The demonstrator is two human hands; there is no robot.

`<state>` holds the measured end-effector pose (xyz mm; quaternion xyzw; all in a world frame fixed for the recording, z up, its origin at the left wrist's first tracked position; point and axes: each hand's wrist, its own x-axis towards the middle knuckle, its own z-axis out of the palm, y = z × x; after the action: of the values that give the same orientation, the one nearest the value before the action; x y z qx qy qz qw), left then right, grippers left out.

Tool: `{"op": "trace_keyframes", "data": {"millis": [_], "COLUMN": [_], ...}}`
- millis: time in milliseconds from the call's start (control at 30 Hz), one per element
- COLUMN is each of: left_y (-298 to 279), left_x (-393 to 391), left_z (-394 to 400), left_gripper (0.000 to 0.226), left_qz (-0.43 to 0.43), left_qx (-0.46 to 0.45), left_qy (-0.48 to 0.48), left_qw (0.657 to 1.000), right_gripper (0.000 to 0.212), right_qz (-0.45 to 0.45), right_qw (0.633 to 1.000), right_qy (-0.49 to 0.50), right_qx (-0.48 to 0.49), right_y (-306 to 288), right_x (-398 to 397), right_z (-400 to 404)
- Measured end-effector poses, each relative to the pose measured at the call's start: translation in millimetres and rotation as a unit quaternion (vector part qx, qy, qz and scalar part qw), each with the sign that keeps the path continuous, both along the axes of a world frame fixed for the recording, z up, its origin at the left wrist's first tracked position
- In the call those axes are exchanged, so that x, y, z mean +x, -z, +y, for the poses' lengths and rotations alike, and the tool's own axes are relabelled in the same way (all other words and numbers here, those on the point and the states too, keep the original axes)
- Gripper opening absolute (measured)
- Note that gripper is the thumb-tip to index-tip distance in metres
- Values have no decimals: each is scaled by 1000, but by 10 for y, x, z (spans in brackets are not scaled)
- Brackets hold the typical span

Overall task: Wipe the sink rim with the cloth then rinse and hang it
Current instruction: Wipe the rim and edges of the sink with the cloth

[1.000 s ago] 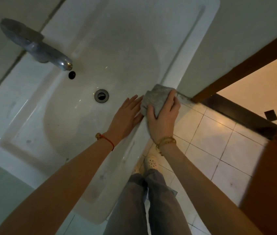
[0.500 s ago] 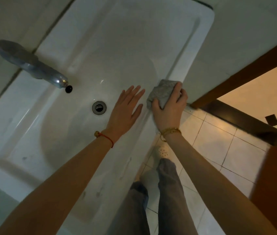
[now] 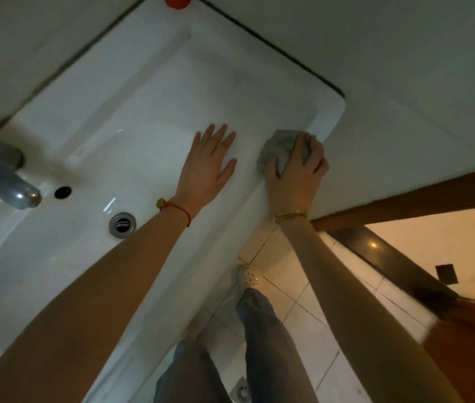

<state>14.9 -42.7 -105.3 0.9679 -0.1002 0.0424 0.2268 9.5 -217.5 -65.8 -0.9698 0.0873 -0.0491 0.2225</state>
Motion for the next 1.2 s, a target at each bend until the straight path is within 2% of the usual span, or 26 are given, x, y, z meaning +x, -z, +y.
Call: {"op": "trace_keyframes", "data": {"millis": [167,400,533,667,733,800,900,967,1100,1200], "left_y": [75,55,63,53,42,41,50,60,77,77], "left_x": [87,106,105,106,99,96,91,94,95,85], "left_z": [-61,-44,-53,-52,-57,-52,-52,-53,-37,-35], "left_gripper": [54,54,55,56,56,56,55,54,55,55], "left_qz": [14,26,27,32,33,35,30,27,30,30], "left_qx": [-9,-7,-12,-17,-13,-13,-21,-27,-22,-21], "left_qy": [-28,-34,-36,-35,-30,-31,-36,-34,-30,-25], "left_qw": [999,999,999,999,999,999,999,999,999,999], "right_gripper": [67,53,45,36,34,35,37,36,31,34], "right_qz": [21,2,22,17,2,-3,14,16,-30,-45], "right_qw": [998,992,980,962,947,943,959,962,933,922], "right_qy": [-60,-43,-106,-238,-295,-298,-226,-215,-335,-368], "right_qx": [-13,-116,-166,-131,-127,-151,-171,-170,-126,-113], "right_y": [37,-62,-100,-72,-71,-59,-104,-126,-32,-8], "right_x": [-81,730,687,214,257,449,742,665,192,375], "right_z": [-74,-377,-421,-319,-390,-475,-502,-446,-432,-542]}}
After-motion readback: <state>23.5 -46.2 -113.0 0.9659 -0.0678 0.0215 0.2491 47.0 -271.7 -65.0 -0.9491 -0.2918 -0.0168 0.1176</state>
